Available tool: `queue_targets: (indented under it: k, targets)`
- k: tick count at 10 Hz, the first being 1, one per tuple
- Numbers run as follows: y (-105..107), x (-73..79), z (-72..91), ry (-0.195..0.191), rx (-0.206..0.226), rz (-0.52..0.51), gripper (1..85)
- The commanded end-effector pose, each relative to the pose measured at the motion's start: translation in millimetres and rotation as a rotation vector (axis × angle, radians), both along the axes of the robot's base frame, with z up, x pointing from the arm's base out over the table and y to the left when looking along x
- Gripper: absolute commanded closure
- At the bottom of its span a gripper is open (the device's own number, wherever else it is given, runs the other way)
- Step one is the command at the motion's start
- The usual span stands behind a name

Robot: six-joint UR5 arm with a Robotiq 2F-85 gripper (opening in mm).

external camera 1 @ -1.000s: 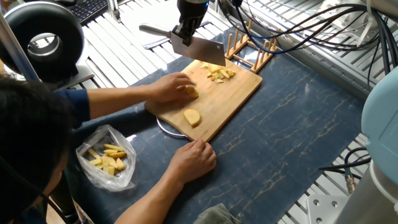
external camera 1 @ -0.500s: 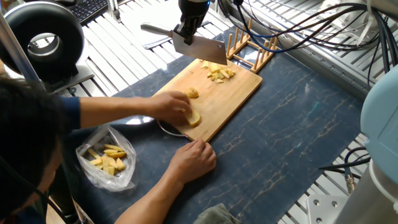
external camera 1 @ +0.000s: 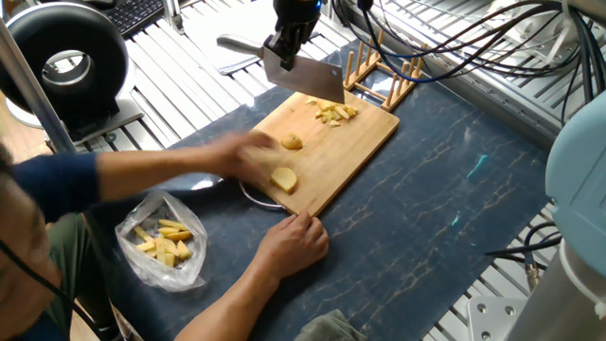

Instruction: Chop the potatoes

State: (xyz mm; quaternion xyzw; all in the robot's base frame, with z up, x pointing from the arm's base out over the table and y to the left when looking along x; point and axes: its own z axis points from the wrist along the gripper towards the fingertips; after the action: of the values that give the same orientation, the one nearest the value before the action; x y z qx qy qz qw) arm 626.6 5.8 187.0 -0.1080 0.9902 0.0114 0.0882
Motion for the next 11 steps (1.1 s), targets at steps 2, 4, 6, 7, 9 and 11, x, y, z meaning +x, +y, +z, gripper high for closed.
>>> queue_targets:
  k: [2,4,6,7,9,11]
  targets:
    - [6,3.7,-5.0,0.0,0.027,-0.014,84.7]
    - [6,4.6,-9.1,0.002,0.017,0.033,84.7]
    - [5,5.7,-16.1,0.011,0.008,0.034,84.7]
    - [7,5.0,-21.8,0.02,0.02,0.038,84.7]
    - [10,7.1,-30.8,0.015,0.036,0.017,84.7]
    - [9,8.7,-44.2,0.002,0.025,0.004,84.7]
